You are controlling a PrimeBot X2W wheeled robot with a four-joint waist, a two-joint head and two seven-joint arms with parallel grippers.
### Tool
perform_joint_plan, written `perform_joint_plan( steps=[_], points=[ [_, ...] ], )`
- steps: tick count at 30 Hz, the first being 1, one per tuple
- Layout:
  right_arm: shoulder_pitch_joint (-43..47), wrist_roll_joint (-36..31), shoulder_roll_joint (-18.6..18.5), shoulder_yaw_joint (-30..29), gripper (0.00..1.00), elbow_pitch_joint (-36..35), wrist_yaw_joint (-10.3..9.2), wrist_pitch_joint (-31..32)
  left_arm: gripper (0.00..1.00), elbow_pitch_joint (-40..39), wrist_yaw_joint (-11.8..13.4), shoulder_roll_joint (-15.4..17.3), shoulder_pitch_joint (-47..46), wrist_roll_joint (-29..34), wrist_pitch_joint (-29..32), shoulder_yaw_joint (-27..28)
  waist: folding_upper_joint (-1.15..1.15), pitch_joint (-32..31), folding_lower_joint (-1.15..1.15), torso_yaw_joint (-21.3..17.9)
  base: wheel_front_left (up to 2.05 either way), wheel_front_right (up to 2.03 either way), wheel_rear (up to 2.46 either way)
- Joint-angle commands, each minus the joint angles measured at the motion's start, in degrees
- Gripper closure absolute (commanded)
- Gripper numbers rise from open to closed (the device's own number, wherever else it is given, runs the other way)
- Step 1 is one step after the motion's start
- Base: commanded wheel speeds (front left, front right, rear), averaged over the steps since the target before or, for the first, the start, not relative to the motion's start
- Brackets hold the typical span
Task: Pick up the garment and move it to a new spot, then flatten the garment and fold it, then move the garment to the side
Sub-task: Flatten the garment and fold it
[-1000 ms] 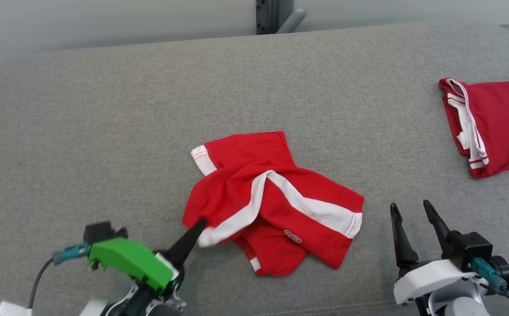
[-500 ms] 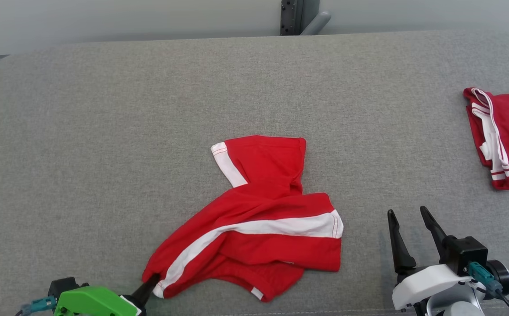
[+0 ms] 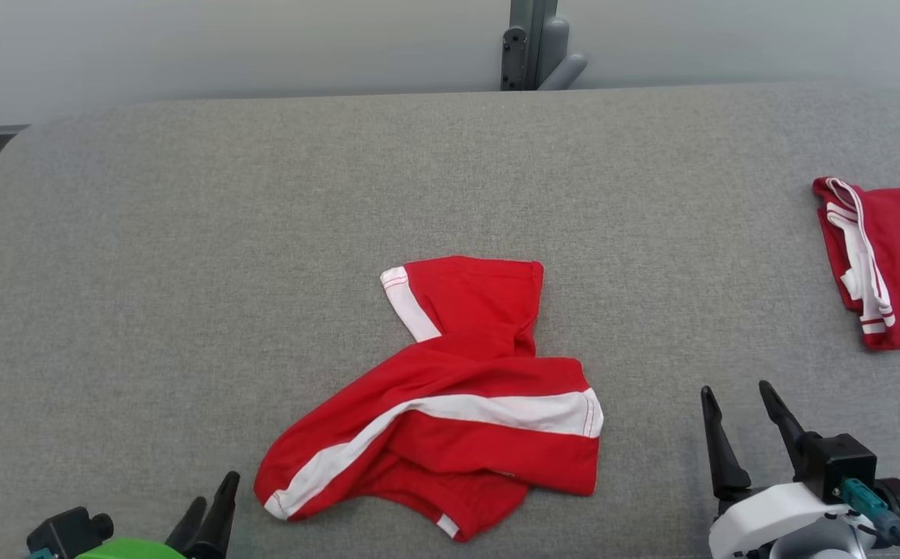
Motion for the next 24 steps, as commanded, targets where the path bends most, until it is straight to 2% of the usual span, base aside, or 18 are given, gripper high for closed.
perform_joint_plan(
  steps=[1,6,9,12,14,19,24],
  points=[
    [0.8,-0.7,-0.5,-0.5,0.0,-0.5,-0.05,-0.2,0.0,-0.4,0.7,1.0,0.9,2.3,-1.5,-0.2,0.0,-1.2,0.0,0.3,0.0,0.0,0.0],
    [2.2,-2.0,-1.3,-2.3,0.0,-2.9,-0.05,-0.2,0.0,-1.7,5.7,2.9,2.1,16.3,-9.8,-2.8,0.0,-3.1,0.0,1.2,0.0,0.0,0.0],
    [3.4,-2.8,-1.4,-3.5,0.0,-4.8,-0.05,-0.2,0.0,-1.9,8.1,1.9,3.4,24.3,-10.9,-3.6,0.0,-4.6,0.0,1.8,0.0,0.0,0.0],
    [4.9,-3.7,-1.4,-4.8,0.0,-6.2,-0.05,-0.2,0.0,-3.3,8.8,0.1,4.6,32.0,-11.1,-0.5,0.0,-6.1,0.0,2.3,0.0,0.0,0.0],
    [5.6,-4.2,-1.4,-5.3,0.0,-7.0,-0.05,-0.1,0.0,-5.0,8.5,-2.5,6.5,36.9,-11.0,3.4,0.0,-6.6,0.0,2.5,0.0,0.0,0.0],
    [6.7,-4.7,-1.0,-5.9,0.0,-7.6,-0.05,-0.2,0.0,-7.6,5.7,-7.6,10.5,49.9,-11.0,11.3,0.0,-7.6,0.0,2.6,0.0,0.0,0.0],
    [7.3,-4.7,-0.8,-6.0,0.0,-7.7,-0.05,-0.2,0.0,-7.4,2.2,-12.6,13.8,57.2,-11.0,17.8,0.0,-7.9,0.0,2.3,0.0,0.0,0.0]
  ],
)
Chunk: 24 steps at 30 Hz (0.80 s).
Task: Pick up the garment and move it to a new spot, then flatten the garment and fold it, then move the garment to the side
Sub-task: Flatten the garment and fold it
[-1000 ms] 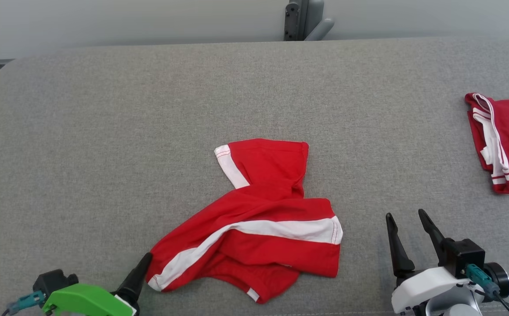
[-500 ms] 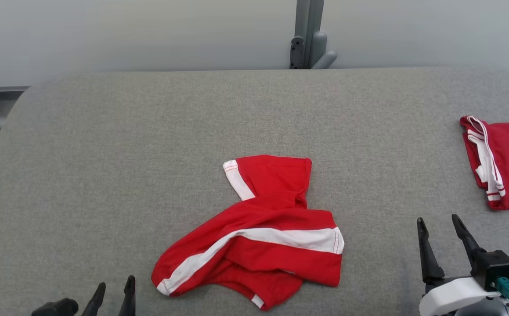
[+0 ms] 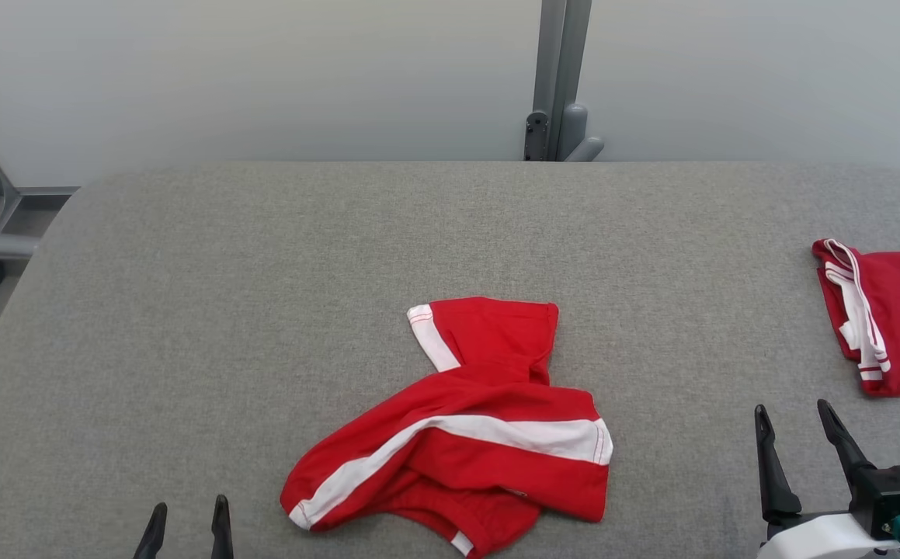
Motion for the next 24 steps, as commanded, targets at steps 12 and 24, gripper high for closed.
perform_joint_plan(
  steps=[12,24],
  points=[
    [1.8,-0.9,0.4,-0.6,0.0,-0.6,-0.05,-0.2,0.0,1.5,-8.0,-6.1,1.9,10.5,-0.2,8.2,0.0,-0.1,0.0,-0.8,0.0,0.0,0.0],
    [-6.2,7.2,-0.6,15.3,0.0,9.0,-0.07,1.8,0.0,12.6,-10.3,-8.6,-4.2,3.5,0.1,3.5,0.0,4.9,0.0,-0.6,0.0,0.0,0.0]
  ],
)
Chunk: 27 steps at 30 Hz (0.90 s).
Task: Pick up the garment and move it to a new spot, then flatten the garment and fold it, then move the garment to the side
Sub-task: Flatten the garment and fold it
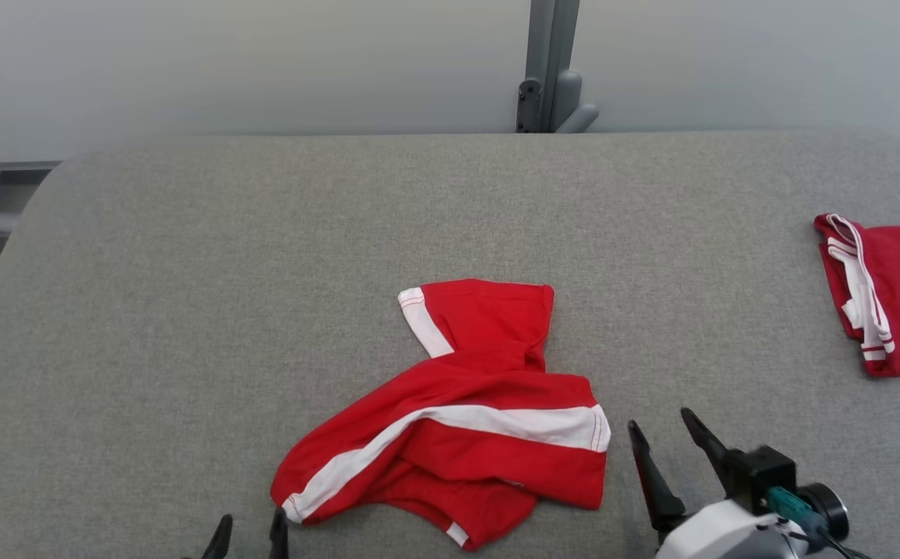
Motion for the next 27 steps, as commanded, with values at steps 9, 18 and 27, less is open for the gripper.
perform_joint_plan(
  steps=[9,18,27],
  points=[
    [-8.1,5.8,-1.2,7.9,0.0,5.3,-0.09,6.8,0.0,5.8,-0.2,2.3,-8.4,-6.7,1.2,-7.6,0.0,5.9,0.0,1.3,0.0,0.0,0.0],
    [-9.1,7.3,-1.8,9.0,0.0,6.9,-0.08,6.6,0.0,7.6,-0.2,3.5,-10.8,-8.3,0.2,-9.2,0.0,6.9,0.0,1.5,0.0,0.0,0.0],
    [-9.8,7.9,-1.6,10.1,0.0,7.8,-0.08,5.9,0.0,8.1,-0.2,3.6,-11.8,-9.2,-0.2,-11.1,0.0,7.7,0.0,1.6,0.0,0.0,0.0]
  ],
)
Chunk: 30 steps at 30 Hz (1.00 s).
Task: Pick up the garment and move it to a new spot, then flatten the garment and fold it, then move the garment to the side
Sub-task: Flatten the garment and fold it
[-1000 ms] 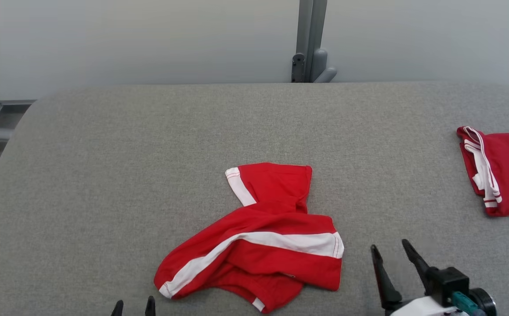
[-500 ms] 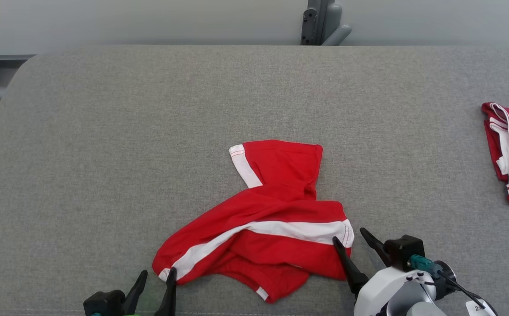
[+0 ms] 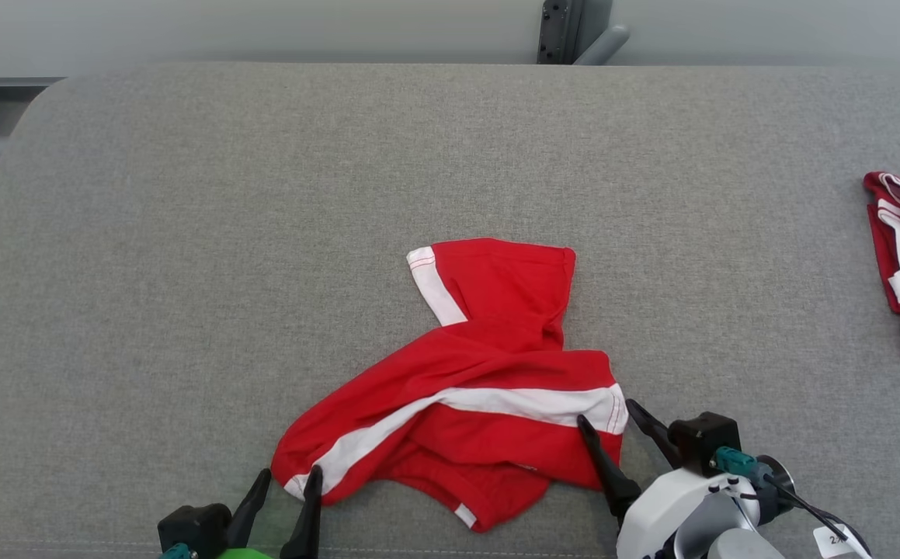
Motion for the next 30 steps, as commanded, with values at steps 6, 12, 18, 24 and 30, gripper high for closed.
perform_joint_plan(
  steps=[6,12,18,24,30],
  points=[
    [-0.7,0.7,0.0,0.5,0.0,0.7,-0.07,-0.8,0.0,-0.6,-0.2,1.0,-0.8,-2.3,-0.4,-1.7,0.0,0.0,0.0,0.1,0.0,0.0,0.0],
    [-0.9,0.9,-0.1,0.7,0.0,1.4,-0.07,-1.1,0.0,-1.9,-0.2,1.4,0.0,-4.4,-0.4,-3.2,0.0,0.2,0.0,0.2,0.0,0.0,0.0],
    [-0.9,1.0,-0.2,0.7,0.0,1.8,-0.07,-1.5,0.0,-3.2,-0.2,2.0,1.0,-6.1,-0.1,-4.8,0.0,0.4,0.0,0.5,0.0,0.0,0.0],
    [-1.1,1.1,-0.4,0.7,0.0,2.2,-0.07,-1.6,0.0,-4.3,-0.2,2.5,1.7,-8.2,0.4,-5.1,0.0,0.2,0.0,0.7,0.0,0.0,0.0],
    [-0.9,1.0,-0.4,0.6,0.0,2.4,-0.07,-1.7,0.0,-5.6,-0.2,3.1,2.6,-9.8,1.8,-5.5,0.0,0.2,0.0,0.8,0.0,0.0,0.0]
  ],
)
